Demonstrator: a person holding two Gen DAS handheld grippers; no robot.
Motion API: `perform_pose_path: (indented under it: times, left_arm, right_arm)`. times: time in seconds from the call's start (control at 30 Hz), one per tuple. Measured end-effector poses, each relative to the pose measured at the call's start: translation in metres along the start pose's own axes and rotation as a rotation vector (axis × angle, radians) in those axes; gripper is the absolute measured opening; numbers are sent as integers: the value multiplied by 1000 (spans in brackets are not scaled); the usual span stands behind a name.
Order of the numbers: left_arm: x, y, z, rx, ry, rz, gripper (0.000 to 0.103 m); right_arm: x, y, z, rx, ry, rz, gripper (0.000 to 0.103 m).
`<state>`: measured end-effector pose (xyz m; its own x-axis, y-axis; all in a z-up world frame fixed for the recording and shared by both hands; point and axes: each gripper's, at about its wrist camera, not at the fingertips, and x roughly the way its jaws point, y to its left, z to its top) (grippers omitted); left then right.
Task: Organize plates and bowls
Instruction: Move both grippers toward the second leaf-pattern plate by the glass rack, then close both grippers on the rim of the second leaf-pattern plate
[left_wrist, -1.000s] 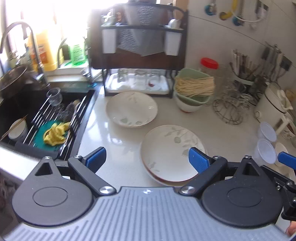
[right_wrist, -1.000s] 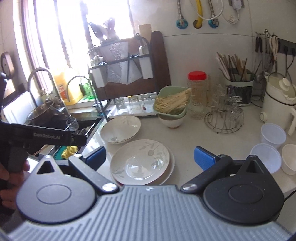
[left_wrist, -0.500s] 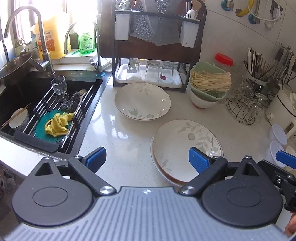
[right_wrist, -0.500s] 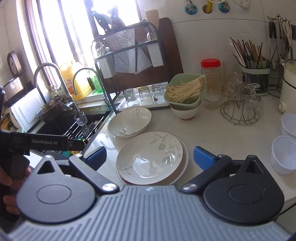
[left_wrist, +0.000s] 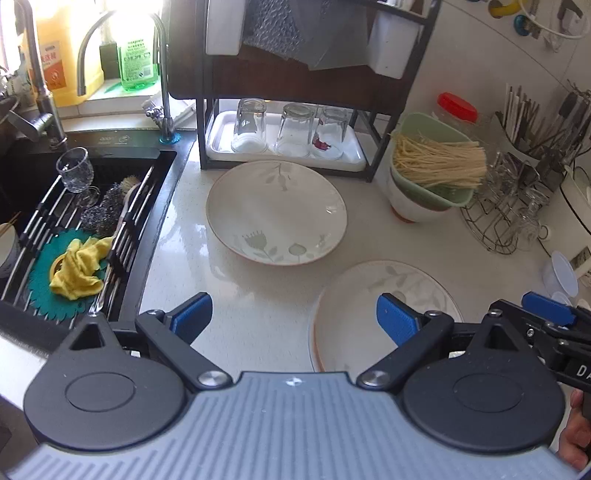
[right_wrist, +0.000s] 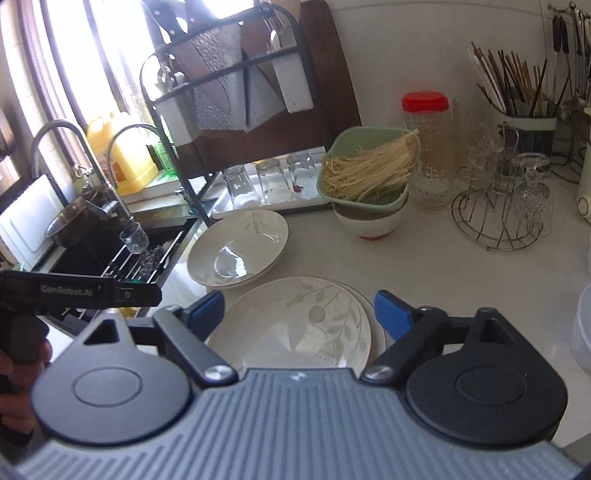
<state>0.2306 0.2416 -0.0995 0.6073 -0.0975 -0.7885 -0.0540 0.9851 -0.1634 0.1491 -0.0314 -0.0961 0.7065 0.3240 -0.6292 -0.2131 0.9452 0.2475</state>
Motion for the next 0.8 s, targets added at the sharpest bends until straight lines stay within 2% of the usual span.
perform_pose_path:
  times: [0.17, 0.27, 0.33, 0.37, 0.4, 0.5, 0.6, 0.67, 0.8]
  left_arm:
    - [45, 28, 31, -58, 30, -33, 97]
    - [70, 42, 46, -90, 40, -37, 96]
    - [84, 49, 55, -101, 41, -40, 96]
    - [91, 52, 59, -105, 44, -39, 96]
    - [99, 55, 63, -107, 53, -43, 95]
    - [119, 65, 74, -118, 75, -39, 87]
    - [138, 78, 83, -133, 95, -27, 76]
    - [149, 89, 87, -142, 115, -23, 62]
    - [168, 107, 94, -155, 149, -32, 49]
  right_arm:
    - [39, -5, 8, 60, 57, -18, 67]
    - [62, -6, 12, 68, 87, -25, 67]
    - [79, -7, 16, 62, 104, -18, 57]
    - [87, -7, 18, 65, 120, -11, 48]
    - [95, -8, 20, 72, 140, -6, 43]
    - [117, -5, 24, 89, 171, -1, 37]
    - [137, 0, 28, 95, 187, 3, 36]
    - [152, 4, 31, 112, 204, 12, 36]
    - [180, 10, 36, 131, 247, 34, 36]
